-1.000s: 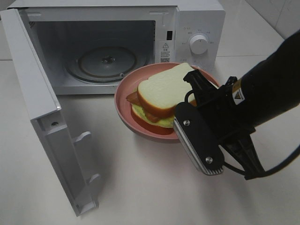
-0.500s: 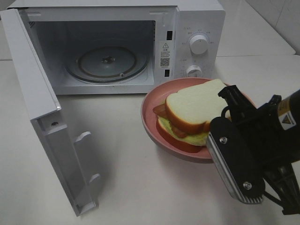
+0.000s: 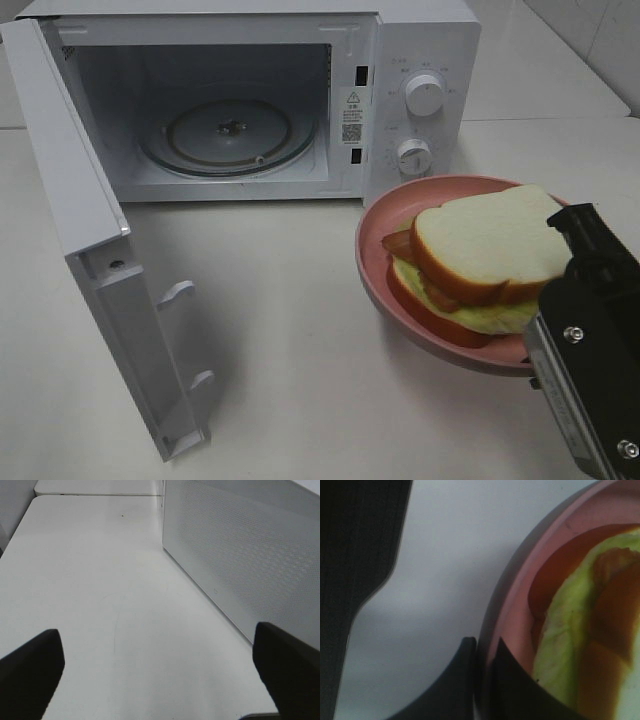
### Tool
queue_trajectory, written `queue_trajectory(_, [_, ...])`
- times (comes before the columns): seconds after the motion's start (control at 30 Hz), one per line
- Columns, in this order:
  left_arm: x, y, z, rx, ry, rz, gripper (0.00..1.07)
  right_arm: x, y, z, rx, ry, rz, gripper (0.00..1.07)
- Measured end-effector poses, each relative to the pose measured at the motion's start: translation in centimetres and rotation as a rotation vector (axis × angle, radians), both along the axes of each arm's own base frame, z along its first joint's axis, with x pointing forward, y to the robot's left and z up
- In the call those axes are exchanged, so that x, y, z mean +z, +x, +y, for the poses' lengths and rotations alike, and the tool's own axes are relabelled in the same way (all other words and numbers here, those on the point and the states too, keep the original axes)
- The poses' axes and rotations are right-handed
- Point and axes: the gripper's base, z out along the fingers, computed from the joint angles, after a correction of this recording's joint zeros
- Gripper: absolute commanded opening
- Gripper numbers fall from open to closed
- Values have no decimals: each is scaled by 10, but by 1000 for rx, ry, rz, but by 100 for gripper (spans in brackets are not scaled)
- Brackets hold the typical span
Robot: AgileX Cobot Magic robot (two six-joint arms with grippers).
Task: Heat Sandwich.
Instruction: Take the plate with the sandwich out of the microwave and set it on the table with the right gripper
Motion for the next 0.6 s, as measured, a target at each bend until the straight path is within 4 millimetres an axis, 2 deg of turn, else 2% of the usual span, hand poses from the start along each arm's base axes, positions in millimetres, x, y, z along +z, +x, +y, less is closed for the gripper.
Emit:
queue_trajectory(0.2, [0,0,0,0,0,0,97,7,-5,-10,-66,-14,-25,0])
queue_trajectory(0.33, [0,0,0,0,0,0,97,12,-8,-20,-191,-24,-30,0])
queue_trajectory(0.6, [0,0,0,0,0,0,97,12,-7,-27,-397,-15,-23,0])
